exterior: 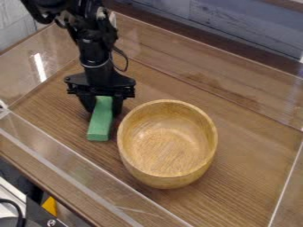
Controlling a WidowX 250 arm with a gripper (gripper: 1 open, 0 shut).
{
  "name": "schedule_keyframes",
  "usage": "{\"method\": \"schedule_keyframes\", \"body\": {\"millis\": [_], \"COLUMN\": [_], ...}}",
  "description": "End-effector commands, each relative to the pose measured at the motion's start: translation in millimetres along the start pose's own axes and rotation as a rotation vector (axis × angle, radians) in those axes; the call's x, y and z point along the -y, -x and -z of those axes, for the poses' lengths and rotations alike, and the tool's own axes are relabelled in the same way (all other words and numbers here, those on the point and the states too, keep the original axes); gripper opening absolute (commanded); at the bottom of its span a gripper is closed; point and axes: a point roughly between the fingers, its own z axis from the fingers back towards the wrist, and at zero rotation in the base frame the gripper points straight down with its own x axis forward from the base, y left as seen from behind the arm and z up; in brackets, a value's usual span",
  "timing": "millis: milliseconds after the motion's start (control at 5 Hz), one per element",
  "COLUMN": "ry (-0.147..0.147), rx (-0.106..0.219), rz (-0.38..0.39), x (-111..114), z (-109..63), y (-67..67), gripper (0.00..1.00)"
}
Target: Put the green block in the brown bowl
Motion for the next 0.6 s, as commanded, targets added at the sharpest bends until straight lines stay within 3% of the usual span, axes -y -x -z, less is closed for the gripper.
{"method": "schedule_keyframes", "body": {"millis": [0,400], "ry": [-0.004,-0.007], "rx": [0.003,-0.024], "rz": [-0.015,-0.036], "x": [-2,-2], "z": [-10.1,-27.7], "y": [-3.3,-1.8], "gripper": [0.0,0.0]}}
